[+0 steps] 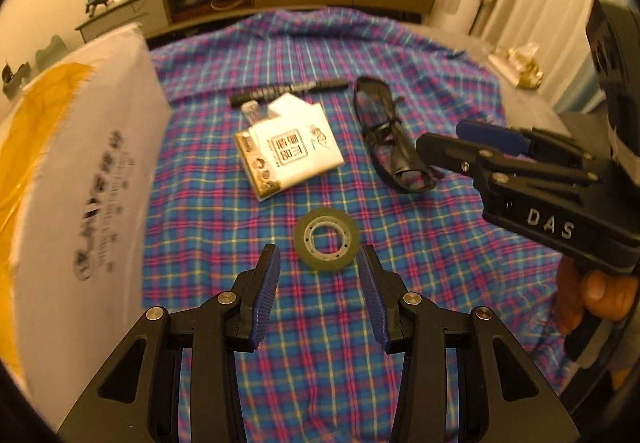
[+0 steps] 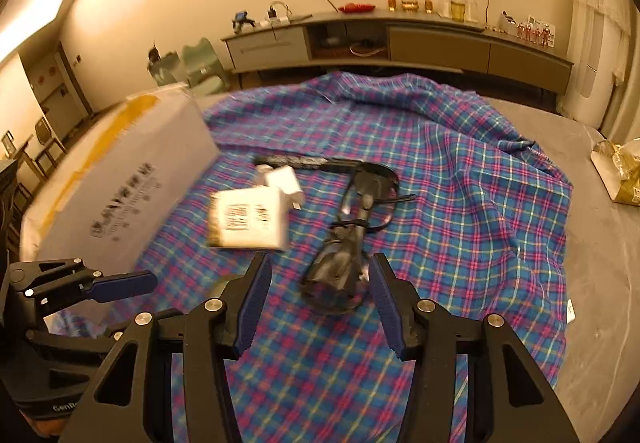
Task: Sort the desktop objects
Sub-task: 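Grasp the green tape roll with the left tool while the right grasps the black glasses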
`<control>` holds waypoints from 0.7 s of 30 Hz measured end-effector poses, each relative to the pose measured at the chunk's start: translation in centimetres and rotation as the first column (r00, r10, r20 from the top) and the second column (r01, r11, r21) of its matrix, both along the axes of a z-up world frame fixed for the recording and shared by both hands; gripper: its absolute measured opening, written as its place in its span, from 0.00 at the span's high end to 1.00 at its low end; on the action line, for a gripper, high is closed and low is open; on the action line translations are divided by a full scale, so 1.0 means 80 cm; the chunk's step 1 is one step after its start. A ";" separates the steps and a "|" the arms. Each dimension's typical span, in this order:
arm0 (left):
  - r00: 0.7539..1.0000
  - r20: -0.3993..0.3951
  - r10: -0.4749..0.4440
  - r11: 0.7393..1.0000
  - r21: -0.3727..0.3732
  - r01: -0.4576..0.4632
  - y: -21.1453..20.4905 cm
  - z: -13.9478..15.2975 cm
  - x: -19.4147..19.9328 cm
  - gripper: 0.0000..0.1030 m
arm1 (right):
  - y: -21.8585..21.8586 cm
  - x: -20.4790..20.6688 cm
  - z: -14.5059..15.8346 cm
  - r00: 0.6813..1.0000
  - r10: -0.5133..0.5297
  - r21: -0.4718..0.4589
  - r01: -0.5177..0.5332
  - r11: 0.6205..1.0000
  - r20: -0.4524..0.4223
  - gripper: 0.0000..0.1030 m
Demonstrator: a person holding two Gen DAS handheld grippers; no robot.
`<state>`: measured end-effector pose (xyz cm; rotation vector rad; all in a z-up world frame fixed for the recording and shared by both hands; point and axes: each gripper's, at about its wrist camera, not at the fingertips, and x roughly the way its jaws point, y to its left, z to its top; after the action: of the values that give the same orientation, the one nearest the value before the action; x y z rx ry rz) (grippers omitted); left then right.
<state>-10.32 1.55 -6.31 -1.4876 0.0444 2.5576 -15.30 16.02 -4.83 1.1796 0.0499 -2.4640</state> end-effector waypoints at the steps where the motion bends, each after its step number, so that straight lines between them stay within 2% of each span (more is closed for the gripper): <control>1: 1.000 0.011 -0.001 1.000 -0.004 0.001 0.003 -0.007 -0.006 0.58 | 0.001 -0.008 -0.006 1.000 -0.002 0.005 0.002 1.000 0.016 0.49; 5: 0.999 0.036 -0.006 1.000 -0.009 0.006 0.008 -0.023 -0.021 0.58 | 0.008 -0.040 -0.024 0.998 -0.025 0.000 0.025 1.000 0.052 0.42; 8: 0.997 0.064 -0.031 0.999 -0.010 0.032 0.014 -0.039 -0.028 0.54 | 0.003 -0.058 -0.035 0.998 -0.025 0.009 0.025 1.000 0.060 0.41; 12: 0.998 0.055 -0.037 0.999 -0.015 0.038 0.021 -0.052 -0.035 0.49 | -0.012 -0.078 -0.051 0.998 0.000 0.073 -0.004 0.997 0.057 0.41; 15: 0.999 0.027 -0.047 0.998 -0.038 0.048 0.026 -0.053 -0.035 0.44 | -0.014 -0.089 -0.065 0.997 0.013 0.086 -0.020 0.996 0.078 0.41; 17: 0.999 0.003 -0.054 0.997 -0.049 0.055 0.027 -0.052 -0.032 0.44 | -0.016 -0.092 -0.065 0.997 0.028 0.088 -0.034 0.996 0.065 0.49; 18: 0.998 -0.018 -0.059 0.998 -0.038 0.059 0.026 -0.052 -0.030 0.45 | -0.017 -0.094 -0.064 0.997 0.038 0.071 -0.043 0.997 0.073 0.60; 20: 0.997 -0.044 -0.058 0.998 -0.034 0.056 0.023 -0.052 -0.027 0.52 | -0.018 -0.097 -0.062 0.995 0.041 0.050 -0.046 0.998 0.089 0.75; 21: 0.997 -0.054 -0.059 0.998 -0.034 0.057 0.023 -0.052 -0.025 0.52 | -0.021 -0.095 -0.060 0.995 0.046 0.049 -0.050 0.998 0.085 0.78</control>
<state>-12.29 3.40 -10.50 -1.4059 0.1347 2.5625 -22.93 14.35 -9.64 1.2876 0.1169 -2.3818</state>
